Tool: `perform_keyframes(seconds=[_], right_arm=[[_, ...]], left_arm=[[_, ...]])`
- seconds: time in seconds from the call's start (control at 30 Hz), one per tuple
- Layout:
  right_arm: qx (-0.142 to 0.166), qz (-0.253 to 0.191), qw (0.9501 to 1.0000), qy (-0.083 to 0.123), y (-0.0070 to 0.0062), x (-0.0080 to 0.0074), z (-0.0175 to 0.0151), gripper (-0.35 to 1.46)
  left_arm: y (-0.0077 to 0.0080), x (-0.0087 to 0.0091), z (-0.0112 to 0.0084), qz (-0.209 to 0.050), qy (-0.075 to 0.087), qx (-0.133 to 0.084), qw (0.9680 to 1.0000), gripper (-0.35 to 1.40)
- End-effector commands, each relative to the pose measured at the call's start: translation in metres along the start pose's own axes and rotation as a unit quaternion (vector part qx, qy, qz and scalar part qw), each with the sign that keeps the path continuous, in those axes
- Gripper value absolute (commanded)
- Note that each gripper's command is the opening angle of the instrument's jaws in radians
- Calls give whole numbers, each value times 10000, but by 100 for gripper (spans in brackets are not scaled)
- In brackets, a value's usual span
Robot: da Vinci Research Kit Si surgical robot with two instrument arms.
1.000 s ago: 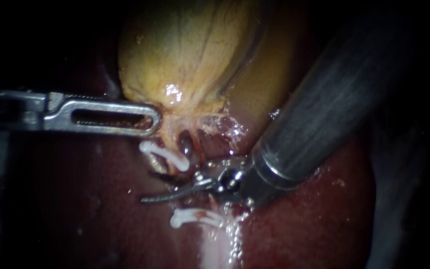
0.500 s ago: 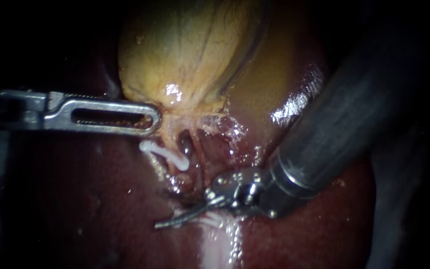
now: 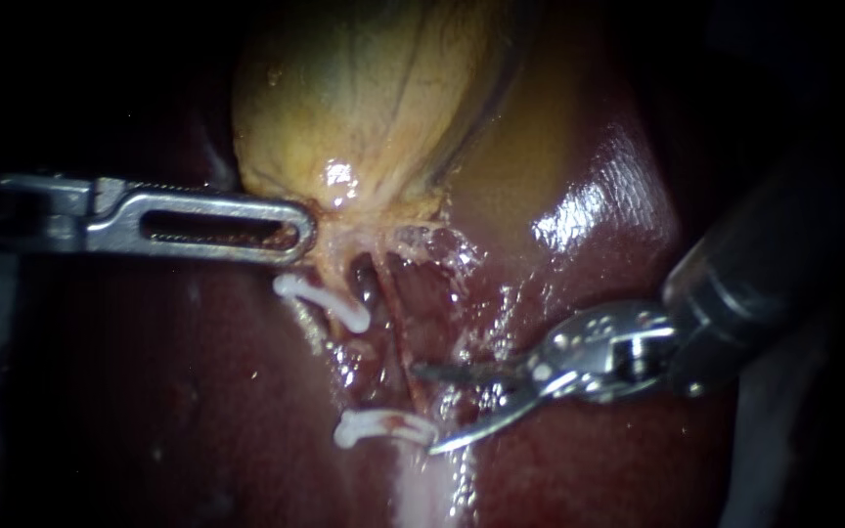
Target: Go back from the cut left tube
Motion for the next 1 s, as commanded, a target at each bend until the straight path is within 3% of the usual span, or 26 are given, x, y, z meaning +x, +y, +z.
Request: perform_keyframes(seconds=[0.03,0.27,0.6,1.0], right_arm=[[-48,-31,10000,10,2,2,-7,143],[-302,-298,9990,111,14,19,-49,143],[-433,-522,9976,165,18,24,-61,143],[-429,-524,9976,165,17,23,-62,143]], left_arm=[[0,0,0,1,1,0,10000,-35],[-1,-2,2,7,9,6,10000,-35],[-5,-7,8,25,28,23,10000,-35],[-20,-32,62,120,-71,-31,9999,-35]])
